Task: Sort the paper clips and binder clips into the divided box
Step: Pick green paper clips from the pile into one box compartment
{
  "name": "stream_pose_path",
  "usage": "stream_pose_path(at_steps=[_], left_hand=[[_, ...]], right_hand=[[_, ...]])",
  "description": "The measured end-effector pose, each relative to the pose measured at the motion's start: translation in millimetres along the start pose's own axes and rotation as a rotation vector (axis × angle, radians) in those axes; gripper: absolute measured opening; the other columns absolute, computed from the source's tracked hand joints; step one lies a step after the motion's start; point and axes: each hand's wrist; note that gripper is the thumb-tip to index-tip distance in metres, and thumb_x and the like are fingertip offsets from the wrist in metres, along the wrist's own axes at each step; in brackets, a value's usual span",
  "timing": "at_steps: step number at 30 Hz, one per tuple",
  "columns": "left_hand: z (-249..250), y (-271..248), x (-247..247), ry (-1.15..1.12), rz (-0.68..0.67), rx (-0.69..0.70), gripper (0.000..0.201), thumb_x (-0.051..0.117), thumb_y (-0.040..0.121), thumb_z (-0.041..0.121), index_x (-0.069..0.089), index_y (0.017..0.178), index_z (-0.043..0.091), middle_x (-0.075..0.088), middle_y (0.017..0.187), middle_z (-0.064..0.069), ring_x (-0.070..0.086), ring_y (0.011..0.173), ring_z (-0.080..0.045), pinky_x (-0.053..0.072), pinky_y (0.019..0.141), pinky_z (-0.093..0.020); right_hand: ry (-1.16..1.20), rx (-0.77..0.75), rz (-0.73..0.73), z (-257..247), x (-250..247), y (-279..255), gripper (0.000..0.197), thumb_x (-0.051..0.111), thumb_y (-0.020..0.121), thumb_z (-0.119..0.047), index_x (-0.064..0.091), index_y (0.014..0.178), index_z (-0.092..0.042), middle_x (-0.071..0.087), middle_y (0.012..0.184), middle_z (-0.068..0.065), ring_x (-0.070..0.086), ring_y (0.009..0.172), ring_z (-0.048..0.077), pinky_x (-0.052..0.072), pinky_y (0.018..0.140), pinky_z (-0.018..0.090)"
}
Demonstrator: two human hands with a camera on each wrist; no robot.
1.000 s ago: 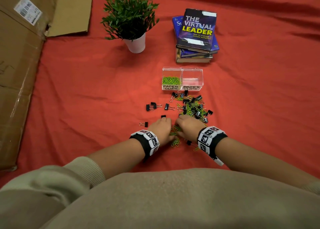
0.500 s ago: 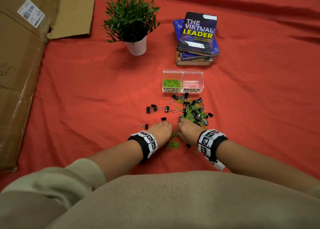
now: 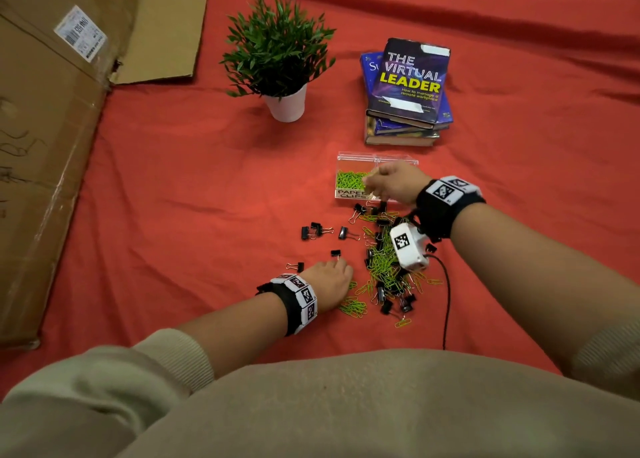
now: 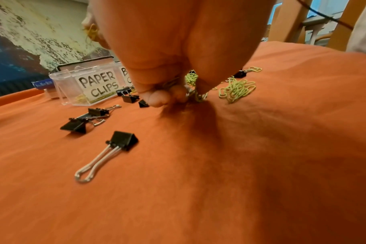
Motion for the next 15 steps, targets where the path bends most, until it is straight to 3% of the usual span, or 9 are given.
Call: stream_pose_path(at_steps=[4,7,9,12,15], left_hand=[[-5.8,-0.1,-2.4,-0.067,-0.04,-0.007,0.024,0.031,0.096,0.006,0.043,0.116,-0.001,0.048,0.117,-0.02,0.057,0.1,-0.036,0.047,0.081,-0.047],[-13.1,1.3,-4.8,-0.176,-0.067,-0.038,0.022,0.032,0.096,0.008,0.042,0.114,0.0,0.048,0.118,-0.021,0.058,0.1,-0.038,0.046,0.083,-0.048],[-19.0,3.4,-11.9,-0.257,-0.083,-0.073,0.022,0.034,0.096,0.009,0.042,0.114,0.0,0.05,0.117,-0.022,0.058,0.1,-0.039,0.044,0.081,-0.045],[-29.5,9.9,-34.0,-0.371,-0.062,-0.111,0.022,0.034,0.096,0.009,0.042,0.115,-0.001,0.053,0.115,-0.022,0.057,0.1,-0.036,0.042,0.08,-0.04],[-43.7,24.2,-64.0,-0.428,0.055,-0.116,0.018,0.038,0.094,0.004,0.043,0.111,0.0,0.054,0.107,-0.018,0.055,0.091,-0.032,0.034,0.071,-0.033]], right_hand=[[-0.35,-0.054,0.141,-21.0,9.0,28.7,0.017,0.059,0.09,-0.022,0.064,0.083,-0.007,0.063,0.077,0.006,0.054,0.063,0.014,0.041,0.051,0.022],[-0.579,-0.115,0.124,-23.6,24.5,42.6,0.016,0.057,0.089,-0.011,0.067,0.095,-0.001,0.068,0.096,0.012,0.063,0.086,0.025,0.048,0.07,0.027],[-0.634,-0.15,0.097,-19.7,29.4,46.9,0.022,0.057,0.086,-0.007,0.065,0.106,-0.006,0.067,0.108,0.014,0.063,0.098,0.027,0.05,0.081,0.03],[-0.626,-0.208,0.113,-12.8,25.1,42.0,0.031,0.056,0.085,-0.007,0.061,0.115,-0.013,0.064,0.116,0.012,0.061,0.103,0.027,0.052,0.089,0.036],[-0.557,-0.284,0.185,-0.5,18.2,22.1,0.025,0.055,0.086,-0.01,0.063,0.109,-0.01,0.065,0.111,0.012,0.061,0.101,0.025,0.05,0.088,0.032]])
Point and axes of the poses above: each hand's wrist, its own y-axis towards the middle knuckle, its own x-axis out of the palm, z = x × y
